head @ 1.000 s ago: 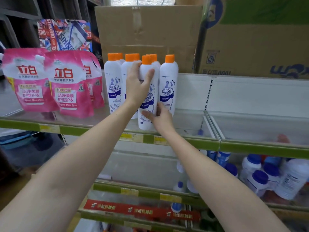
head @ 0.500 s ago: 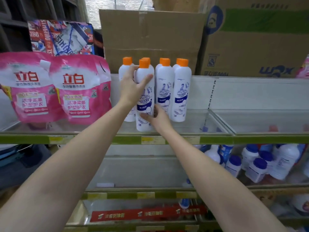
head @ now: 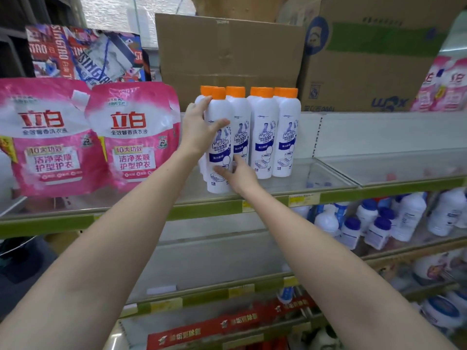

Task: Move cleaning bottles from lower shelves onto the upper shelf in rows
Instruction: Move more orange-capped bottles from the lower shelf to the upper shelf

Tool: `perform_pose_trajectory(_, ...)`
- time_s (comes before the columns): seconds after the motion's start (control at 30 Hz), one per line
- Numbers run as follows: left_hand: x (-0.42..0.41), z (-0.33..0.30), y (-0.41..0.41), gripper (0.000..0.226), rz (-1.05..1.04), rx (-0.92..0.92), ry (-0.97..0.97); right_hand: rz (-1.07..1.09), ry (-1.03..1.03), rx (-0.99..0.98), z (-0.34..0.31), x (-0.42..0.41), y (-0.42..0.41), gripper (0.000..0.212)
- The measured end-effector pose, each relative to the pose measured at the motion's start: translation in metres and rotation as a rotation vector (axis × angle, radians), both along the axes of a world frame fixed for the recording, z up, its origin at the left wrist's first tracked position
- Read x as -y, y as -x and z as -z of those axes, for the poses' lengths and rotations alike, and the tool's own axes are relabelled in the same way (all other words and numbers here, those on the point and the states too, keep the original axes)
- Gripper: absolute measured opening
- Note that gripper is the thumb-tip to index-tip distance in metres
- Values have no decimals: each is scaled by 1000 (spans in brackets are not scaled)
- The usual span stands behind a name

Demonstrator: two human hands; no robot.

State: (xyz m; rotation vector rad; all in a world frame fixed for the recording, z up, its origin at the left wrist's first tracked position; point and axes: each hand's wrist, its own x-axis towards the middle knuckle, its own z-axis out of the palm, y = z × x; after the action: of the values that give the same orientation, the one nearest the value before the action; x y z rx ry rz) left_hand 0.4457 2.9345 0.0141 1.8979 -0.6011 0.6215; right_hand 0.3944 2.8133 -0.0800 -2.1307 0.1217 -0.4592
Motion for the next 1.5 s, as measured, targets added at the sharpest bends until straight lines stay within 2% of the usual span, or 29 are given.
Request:
perform_pose_trajectory(0.1,-6,2,-11,75,12,-6,4,57,36,20,0,-11,-3,51)
perform_pose_trajectory(0.37,-13,5,-27,75,86,-15,14,152,121,16,-3,-24,-11,50)
perform_pose_trajectory(0.53,-7,8,-19,70,68,23,38,133,75,18,-2,-23,-9,46)
perform_pose_trajectory(0.73,-11,5,-5,70,33,58,-38,157,4,-21,-1,-30,-2,56)
perform_pose_trajectory(0.97,-16,13,19,73,-4,50,12,229,41,-33,1,-35,7,50)
perform_pose_trajectory(1.13,-17,14,21,47,-53,-63,19,209,36,-42,1,-27,19,37)
perform_pose_trajectory(1.27,-22,23,22,26,-105,-90,-64,209,63,-53,3,-30,24,28)
perform_pose_trajectory(1.5,-27,57,31,12,-172,-201,-233,202,63,1,7,-34,36,6)
